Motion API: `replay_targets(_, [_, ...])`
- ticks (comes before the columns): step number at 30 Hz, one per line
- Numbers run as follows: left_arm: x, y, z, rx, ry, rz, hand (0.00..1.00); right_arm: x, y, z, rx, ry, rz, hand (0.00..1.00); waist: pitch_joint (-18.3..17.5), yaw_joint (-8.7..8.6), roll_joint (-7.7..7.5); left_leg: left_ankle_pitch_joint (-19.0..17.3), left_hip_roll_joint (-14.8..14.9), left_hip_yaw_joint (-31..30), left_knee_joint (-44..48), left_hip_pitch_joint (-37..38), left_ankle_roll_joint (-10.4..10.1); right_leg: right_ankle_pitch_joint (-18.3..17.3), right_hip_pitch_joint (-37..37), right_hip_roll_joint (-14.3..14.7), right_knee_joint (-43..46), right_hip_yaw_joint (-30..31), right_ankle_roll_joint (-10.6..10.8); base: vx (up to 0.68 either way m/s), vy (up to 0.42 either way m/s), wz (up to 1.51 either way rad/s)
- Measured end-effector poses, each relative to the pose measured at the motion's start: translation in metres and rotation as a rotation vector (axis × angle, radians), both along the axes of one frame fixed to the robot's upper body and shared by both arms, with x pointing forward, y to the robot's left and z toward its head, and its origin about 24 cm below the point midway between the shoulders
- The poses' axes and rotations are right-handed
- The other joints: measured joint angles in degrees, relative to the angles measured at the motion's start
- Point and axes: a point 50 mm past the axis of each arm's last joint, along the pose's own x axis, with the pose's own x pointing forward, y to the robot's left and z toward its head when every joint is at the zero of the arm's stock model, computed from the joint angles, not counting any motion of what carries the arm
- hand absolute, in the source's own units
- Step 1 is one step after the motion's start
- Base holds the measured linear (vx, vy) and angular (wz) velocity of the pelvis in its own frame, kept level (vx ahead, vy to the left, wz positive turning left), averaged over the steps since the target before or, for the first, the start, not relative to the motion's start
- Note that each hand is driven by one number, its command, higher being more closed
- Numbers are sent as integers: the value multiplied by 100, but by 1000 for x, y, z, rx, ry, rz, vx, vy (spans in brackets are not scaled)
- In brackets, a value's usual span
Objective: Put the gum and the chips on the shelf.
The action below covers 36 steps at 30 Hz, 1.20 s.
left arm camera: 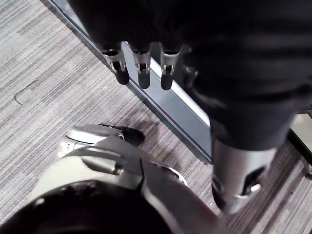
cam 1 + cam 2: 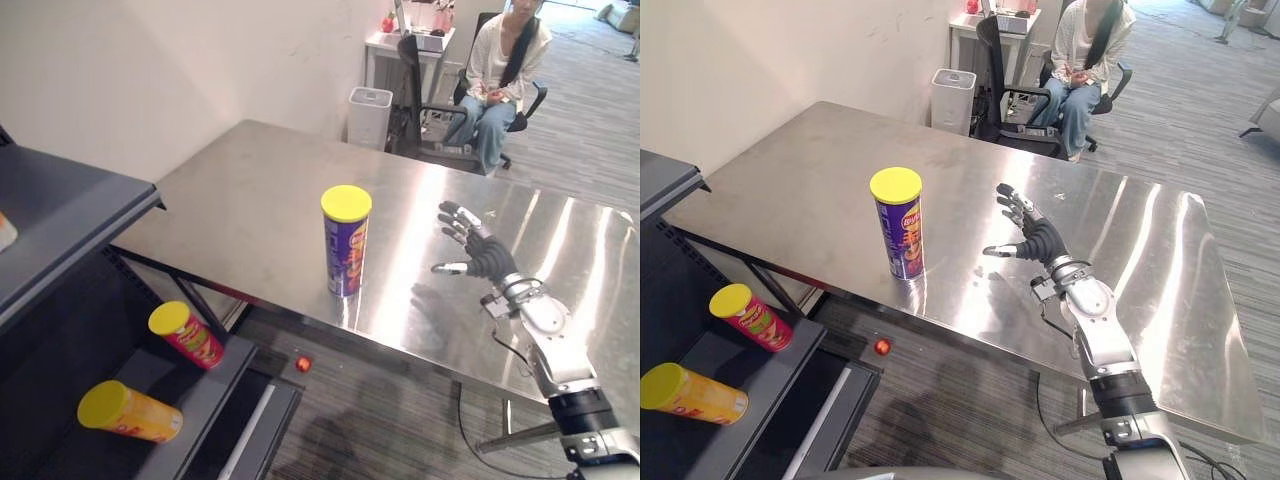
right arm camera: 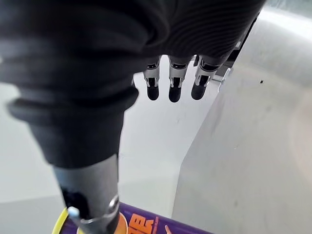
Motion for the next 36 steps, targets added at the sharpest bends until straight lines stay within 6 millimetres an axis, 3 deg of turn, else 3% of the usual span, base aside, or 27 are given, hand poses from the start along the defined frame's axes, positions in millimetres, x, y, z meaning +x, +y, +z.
replay_targets(13, [3,0,0,-1,-7,-1,0,3,27,-10,-22,32,76,0,115,138,16,83,-17,-143,-8,-8,7,-1,75,1,-52,-105,1,-24,-11,4])
replay_targets(21, [3,0,0,-4,-2,-1,0,11,43,-5,-60,30,161,0,144,209,59,114,-15,-169,-9,-62,10,0,72,11,-81,-112,1,-13,-5,2])
replay_targets(26, [3,0,0,-4,-2,-1,0,11,42,-5,-59,30,158,0,167,207,73,114,-16,-171,-8,-62,10,0,72,10,-81,-127,1,0,0,0])
replay_targets(28, [3,0,0,-4,-4,-1,0,10,39,-7,-53,36,143,0,199,204,82,114,-17,-177,-9,-65,11,0,70,6,-81,-146,1,0,0,2])
replay_targets(36, [2,-3,0,-15,-8,4,0,-1,-24,-32,-7,98,-161,0,246,194,157,121,-47,-264,-39,-106,19,1,103,-35,-70,-282,4,0,0,6])
